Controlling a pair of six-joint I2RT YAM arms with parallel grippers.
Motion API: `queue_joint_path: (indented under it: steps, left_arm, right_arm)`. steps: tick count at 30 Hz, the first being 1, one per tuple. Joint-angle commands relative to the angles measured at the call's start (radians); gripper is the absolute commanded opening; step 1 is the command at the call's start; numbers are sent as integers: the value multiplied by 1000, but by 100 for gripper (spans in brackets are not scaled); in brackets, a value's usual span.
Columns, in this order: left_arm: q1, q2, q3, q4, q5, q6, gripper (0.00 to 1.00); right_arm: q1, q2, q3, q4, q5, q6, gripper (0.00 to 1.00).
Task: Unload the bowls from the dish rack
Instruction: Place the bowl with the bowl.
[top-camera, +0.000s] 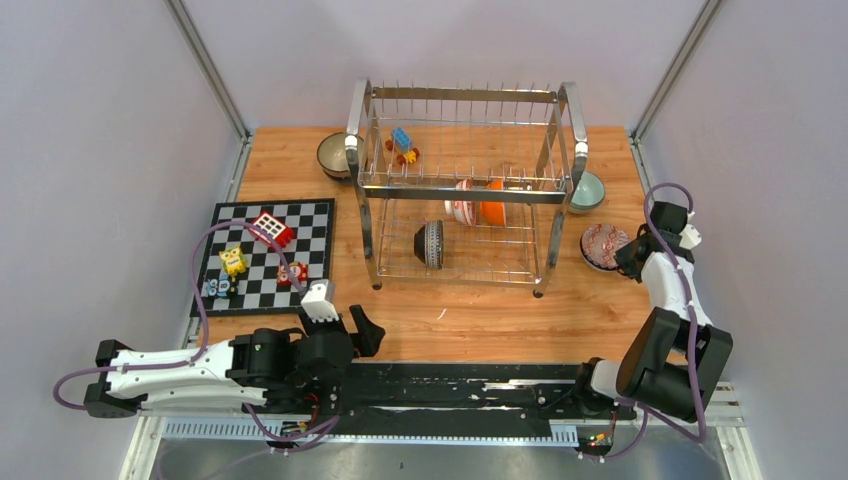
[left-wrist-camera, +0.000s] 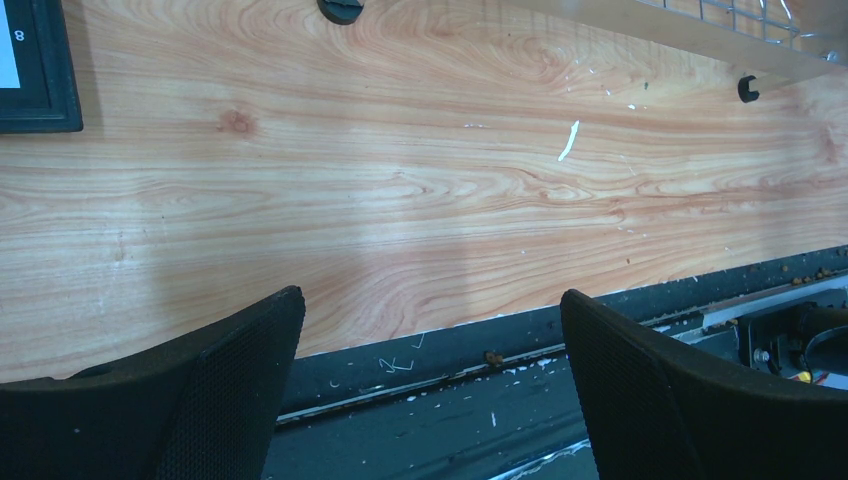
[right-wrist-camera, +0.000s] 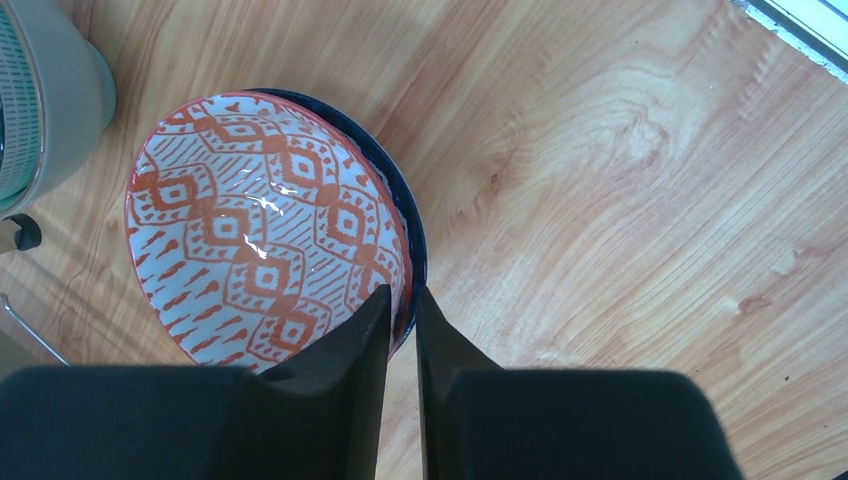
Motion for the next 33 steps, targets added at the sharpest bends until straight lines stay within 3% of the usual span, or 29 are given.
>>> queue_joint_path:
  steps: [1, 5, 7, 14, 19, 25, 27, 33]
  left_arm:
    - [-3, 7, -5, 8, -31, 1, 100]
    - [-4, 9, -4, 12, -34, 6, 100]
    - [-3, 10, -2, 13, -36, 9, 100]
    - [-3, 8, 8, -7, -41, 12, 100]
    - [-3, -3, 43, -43, -85, 33, 100]
    - [-3, 4, 112, -64, -170, 116, 100]
    - [-2, 6, 129, -83, -194, 130, 100]
    - [-4, -20, 130, -44, -176, 280, 100]
  right_arm:
    - [-20, -29, 4, -23, -25, 6, 22]
    - [-19, -75, 23, -32, -58, 32, 39]
    - [-16, -85, 42, -48, -59, 37, 42]
    - [42, -167, 83, -92, -53, 43, 39]
    - [186, -431, 89, -184, 13, 75, 39]
    - [313, -696, 163, -424, 31, 21, 40]
    - [353, -751, 186, -473, -33, -25, 40]
    - [431, -858, 153, -446, -500, -198, 41]
